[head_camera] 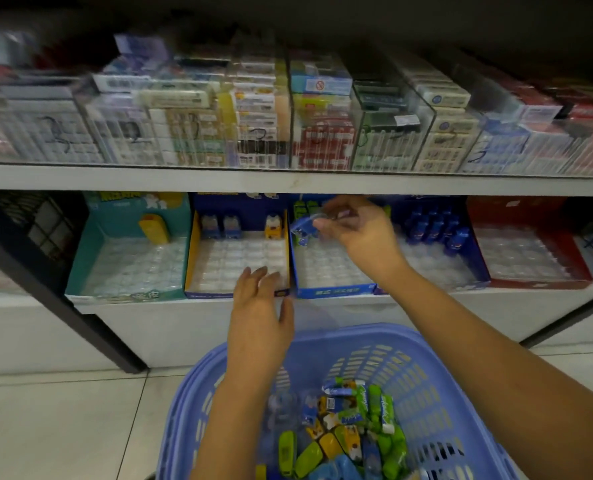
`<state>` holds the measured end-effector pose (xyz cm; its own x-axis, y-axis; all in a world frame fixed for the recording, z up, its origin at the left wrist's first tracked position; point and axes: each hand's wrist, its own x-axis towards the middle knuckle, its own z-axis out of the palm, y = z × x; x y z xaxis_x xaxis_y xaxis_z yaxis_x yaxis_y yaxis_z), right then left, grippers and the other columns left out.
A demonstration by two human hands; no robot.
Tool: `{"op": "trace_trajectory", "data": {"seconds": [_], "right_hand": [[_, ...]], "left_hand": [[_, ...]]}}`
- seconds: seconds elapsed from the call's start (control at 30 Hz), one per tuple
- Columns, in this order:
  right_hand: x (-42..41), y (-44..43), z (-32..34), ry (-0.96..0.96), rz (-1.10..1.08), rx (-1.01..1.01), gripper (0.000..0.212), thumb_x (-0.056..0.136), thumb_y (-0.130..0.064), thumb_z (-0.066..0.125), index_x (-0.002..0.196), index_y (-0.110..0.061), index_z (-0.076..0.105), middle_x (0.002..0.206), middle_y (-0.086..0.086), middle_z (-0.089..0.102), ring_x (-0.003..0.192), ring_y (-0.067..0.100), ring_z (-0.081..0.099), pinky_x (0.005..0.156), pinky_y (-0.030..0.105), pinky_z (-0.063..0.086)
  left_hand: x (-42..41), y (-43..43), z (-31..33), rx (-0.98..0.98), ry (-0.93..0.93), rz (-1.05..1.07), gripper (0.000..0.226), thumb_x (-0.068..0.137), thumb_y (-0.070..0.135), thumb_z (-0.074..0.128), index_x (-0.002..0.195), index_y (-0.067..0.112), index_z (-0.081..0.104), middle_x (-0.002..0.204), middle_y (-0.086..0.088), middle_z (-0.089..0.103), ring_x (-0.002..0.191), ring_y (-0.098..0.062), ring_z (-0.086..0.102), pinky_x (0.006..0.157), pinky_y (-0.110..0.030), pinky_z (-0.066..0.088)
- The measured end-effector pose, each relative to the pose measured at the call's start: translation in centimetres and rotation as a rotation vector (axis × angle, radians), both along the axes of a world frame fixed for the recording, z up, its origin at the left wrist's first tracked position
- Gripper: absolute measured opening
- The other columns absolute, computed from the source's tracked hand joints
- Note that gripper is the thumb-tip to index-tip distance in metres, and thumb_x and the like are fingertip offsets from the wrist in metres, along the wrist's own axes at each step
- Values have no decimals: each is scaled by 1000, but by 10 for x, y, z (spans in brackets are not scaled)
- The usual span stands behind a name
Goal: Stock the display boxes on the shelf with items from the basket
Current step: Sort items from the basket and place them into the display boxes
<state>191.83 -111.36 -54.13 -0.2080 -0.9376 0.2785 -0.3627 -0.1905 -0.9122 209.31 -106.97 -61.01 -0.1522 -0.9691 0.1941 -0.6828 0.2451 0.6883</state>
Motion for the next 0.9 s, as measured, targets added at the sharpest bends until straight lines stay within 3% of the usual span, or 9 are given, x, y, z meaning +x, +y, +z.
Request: {"op": "trace_trajectory", "data": {"seconds": [0.07, 0.13, 0.27, 0.47, 0.73, 0.9], "right_hand": [[19, -15, 0, 111, 17, -11, 15, 82, -7, 71, 94, -10, 64, 84, -6, 66, 72, -8, 62, 69, 6, 47], [39, -34, 1, 234, 33, 31, 21, 84, -7, 69, 104, -3, 63, 90, 1, 68, 75, -1, 60, 70, 0, 43], [87, -63, -2, 511, 155, 87, 27, 87, -13, 66, 112, -5, 62, 109, 12, 68, 99, 23, 63, 89, 27, 47], [126, -84, -8, 741, 307, 132, 25, 90, -13, 60, 111, 0, 58, 113, 19, 63, 106, 32, 57, 90, 40, 45], [137, -98, -19, 866, 310, 139, 25, 90, -15, 60, 110, -1, 61, 115, 18, 61, 107, 30, 55, 82, 28, 38], [142, -106, -9, 932, 304, 260, 36, 91, -19, 60, 125, -10, 58, 134, 15, 46, 123, 28, 45, 92, 24, 34]], "left_hand": [[13, -5, -5, 45, -107, 19, 50, 95, 25, 52, 142, 12, 40, 153, -6, 30, 146, -23, 11, 117, -33, 16], [21, -6, -10, 69, -143, 10, 55, 96, 26, 51, 145, 11, 33, 155, -6, 27, 146, -23, 11, 119, -32, 11], [28, -5, -13, 56, -119, -48, 58, 96, 26, 50, 147, 11, 28, 155, -4, 25, 144, -20, 15, 120, -30, 7], [43, -6, -14, 39, 18, -6, 51, 96, 23, 52, 143, 12, 38, 152, -2, 33, 145, -19, 16, 117, -27, 10], [55, -11, -19, 13, 71, -39, 46, 93, 20, 55, 138, 12, 47, 142, -3, 44, 135, -19, 31, 109, -17, 16], [57, -13, -16, 55, 55, -62, 46, 95, 21, 53, 139, 11, 45, 144, -3, 43, 137, -19, 30, 108, -18, 19]]}}
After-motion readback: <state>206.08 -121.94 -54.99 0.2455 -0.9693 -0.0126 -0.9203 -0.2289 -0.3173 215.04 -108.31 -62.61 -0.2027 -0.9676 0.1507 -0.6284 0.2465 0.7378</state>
